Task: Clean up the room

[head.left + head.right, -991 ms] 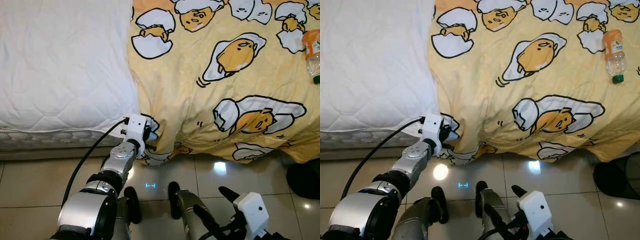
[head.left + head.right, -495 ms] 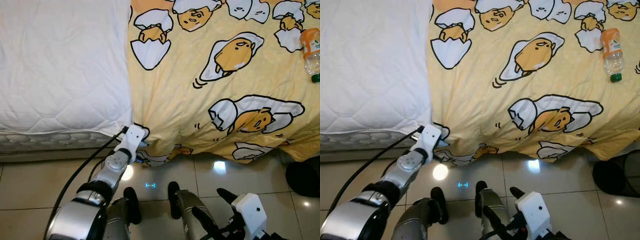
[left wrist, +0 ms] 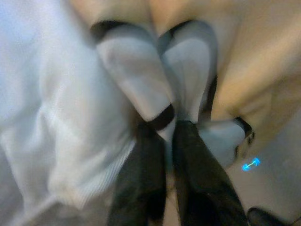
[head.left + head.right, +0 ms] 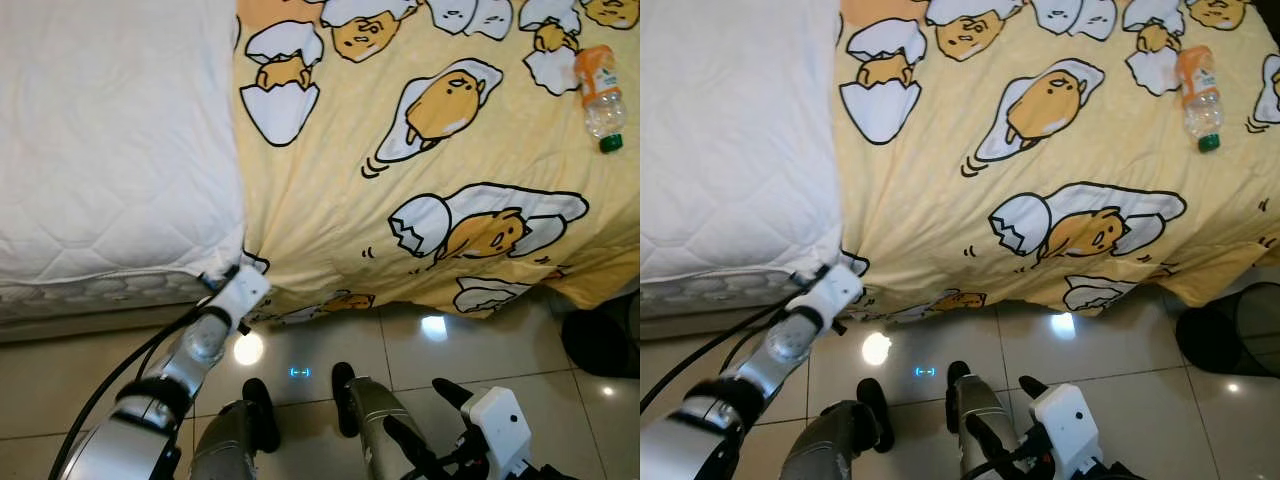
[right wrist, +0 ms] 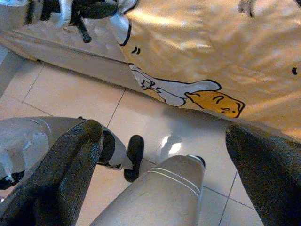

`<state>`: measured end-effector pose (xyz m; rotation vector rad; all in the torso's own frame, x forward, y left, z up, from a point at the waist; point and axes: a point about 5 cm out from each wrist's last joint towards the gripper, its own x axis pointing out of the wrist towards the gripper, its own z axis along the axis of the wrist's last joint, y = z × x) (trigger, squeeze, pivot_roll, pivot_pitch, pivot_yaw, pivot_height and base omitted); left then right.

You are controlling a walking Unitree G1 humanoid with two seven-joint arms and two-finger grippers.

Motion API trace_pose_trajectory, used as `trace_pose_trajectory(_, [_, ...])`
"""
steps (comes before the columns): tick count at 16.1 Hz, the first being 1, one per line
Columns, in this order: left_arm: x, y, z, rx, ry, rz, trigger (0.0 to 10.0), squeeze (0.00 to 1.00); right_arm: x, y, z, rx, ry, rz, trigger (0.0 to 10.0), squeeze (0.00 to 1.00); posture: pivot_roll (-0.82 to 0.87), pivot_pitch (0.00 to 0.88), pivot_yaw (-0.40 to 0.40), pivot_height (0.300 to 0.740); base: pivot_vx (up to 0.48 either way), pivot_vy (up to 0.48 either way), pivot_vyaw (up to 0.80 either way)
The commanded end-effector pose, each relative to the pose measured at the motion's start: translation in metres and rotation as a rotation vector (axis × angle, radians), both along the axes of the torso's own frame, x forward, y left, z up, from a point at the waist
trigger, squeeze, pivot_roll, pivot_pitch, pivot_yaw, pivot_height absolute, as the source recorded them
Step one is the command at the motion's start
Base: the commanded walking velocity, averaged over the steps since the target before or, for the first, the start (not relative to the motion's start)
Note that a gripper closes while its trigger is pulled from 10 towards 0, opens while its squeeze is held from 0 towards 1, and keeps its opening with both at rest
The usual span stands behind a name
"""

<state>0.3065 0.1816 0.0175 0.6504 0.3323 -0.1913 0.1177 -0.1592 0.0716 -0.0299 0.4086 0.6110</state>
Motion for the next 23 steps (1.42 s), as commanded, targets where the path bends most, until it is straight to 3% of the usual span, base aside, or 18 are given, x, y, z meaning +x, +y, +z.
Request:
trace_pose_trajectory(1, [-0.017, 0.01, -0.017, -0.091, 0.06, 0.091, 10.0, 1.0, -0.004, -0.002, -0.006, -0.005, 0.024, -0.008, 10.0, 0.0, -0.35, 0.335, -0.037, 0.74, 0.0, 0.0, 0.0])
trace_pose_trajectory(3, [-0.017, 0.005, -0.005, -0.266, -0.08, 0.168, 10.0, 1.0, 0.005, -0.005, -0.009, 0.0, 0.0, -0.062, 10.0, 0.0, -0.32, 0.304, -0.021, 0.74, 0.0, 0.0, 0.0])
trace_pose_trajectory(5, [-0.02, 0.006, 0.007, -0.287, -0.181, 0.186, 10.0, 1.0, 0.016, -0.004, -0.012, 0.01, -0.03, -0.08, 10.0, 0.0, -0.29, 0.257, -0.005, 0.74, 0.0, 0.0, 0.0])
trace_pose_trajectory(7, [-0.018, 0.006, 0.041, -0.299, -0.359, 0.143, 10.0, 1.0, 0.043, 0.002, -0.009, 0.029, -0.122, -0.115, 10.0, 0.0, -0.24, 0.173, 0.015, 0.74, 0.0, 0.0, 0.0])
trace_pose_trajectory(9, [-0.001, 0.0, 0.071, -0.377, -0.454, 0.152, 10.0, 1.0, 0.076, -0.002, 0.005, 0.048, -0.254, -0.236, 10.0, 0.0, -0.21, 0.079, 0.041, 0.74, 0.0, 0.0, 0.0])
trace_pose_trajectory(10, [0.013, -0.008, 0.089, -0.45, -0.484, 0.159, 10.0, 1.0, 0.103, -0.009, 0.017, 0.076, -0.339, -0.348, 10.0, 0.0, -0.21, 0.028, 0.058, 0.74, 0.0, 0.0, 0.0])
trace_pose_trajectory(11, [0.02, -0.011, 0.094, -0.478, -0.479, 0.165, 10.0, 1.0, 0.113, -0.011, 0.022, 0.084, -0.374, -0.382, 10.0, 0.0, -0.21, 0.017, 0.062, 0.74, 0.0, 0.0, 0.0])
trace_pose_trajectory(12, [0.031, -0.011, 0.105, -0.592, -0.495, 0.216, 10.0, 1.0, 0.132, -0.014, 0.033, 0.103, -0.437, -0.424, 10.0, 0.0, -0.21, 0.0, 0.086, 0.74, 0.0, 0.0, 0.0])
trace_pose_trajectory(14, [0.035, -0.015, 0.119, -0.678, -0.544, 0.197, 10.0, 1.0, 0.149, -0.013, 0.042, 0.117, -0.493, -0.448, 10.0, 0.0, -0.21, 0.0, 0.108, 0.74, 0.0, 0.0, 0.0])
trace_pose_trajectory(15, [0.033, -0.021, 0.122, -0.672, -0.554, 0.158, 10.0, 1.0, 0.153, -0.014, 0.045, 0.122, -0.51, -0.455, 10.0, 0.0, -0.21, 0.0, 0.108, 0.74, 0.0, 0.0, 0.0])
trace_pose_trajectory(17, [0.021, -0.049, 0.107, -0.692, -0.454, 0.08, 10.0, 1.0, 0.165, -0.016, 0.056, 0.106, -0.577, -0.506, 10.0, 0.0, -0.22, 0.0, 0.118, 0.74, 0.0, -0.234, 0.0])
trace_pose_trajectory(19, [0.023, -0.055, 0.098, -0.706, -0.4, 0.095, 10.0, 1.0, 0.174, -0.016, 0.059, 0.033, -0.599, -0.548, 10.0, 0.0, -0.23, 0.0, 0.121, 0.74, 0.0, -0.472, 0.0])
trace_pose_trajectory(20, [0.025, -0.056, 0.098, -0.695, -0.397, 0.082, 10.0, 1.0, 0.176, -0.015, 0.058, 0.048, -0.589, -0.558, 10.0, 0.0, -0.23, 0.0, 0.122, 0.74, 0.0, -0.472, 0.0])
trace_pose_trajectory(21, [0.026, -0.059, 0.1, -0.654, -0.395, 0.028, 10.0, 1.0, 0.177, -0.016, 0.054, 0.081, -0.577, -0.567, 10.0, 1.0, -0.23, 0.0, 0.122, 0.74, 0.0, -0.446, 0.0])
trace_pose_trajectory(22, [0.026, -0.06, 0.1, -0.647, -0.394, 0.007, 10.0, 0.42, 0.177, -0.016, 0.051, 0.082, -0.571, -0.568, 10.0, 1.0, -0.23, 0.0, 0.122, 0.74, 0.0, -0.439, 0.0])
trace_pose_trajectory(23, [0.023, -0.057, 0.096, -0.62, -0.384, 0.024, 10.0, 0.0, 0.175, -0.019, 0.046, 0.073, -0.553, -0.574, 10.0, 1.0, -0.23, 0.0, 0.117, 0.74, 0.0, -0.431, 0.0])
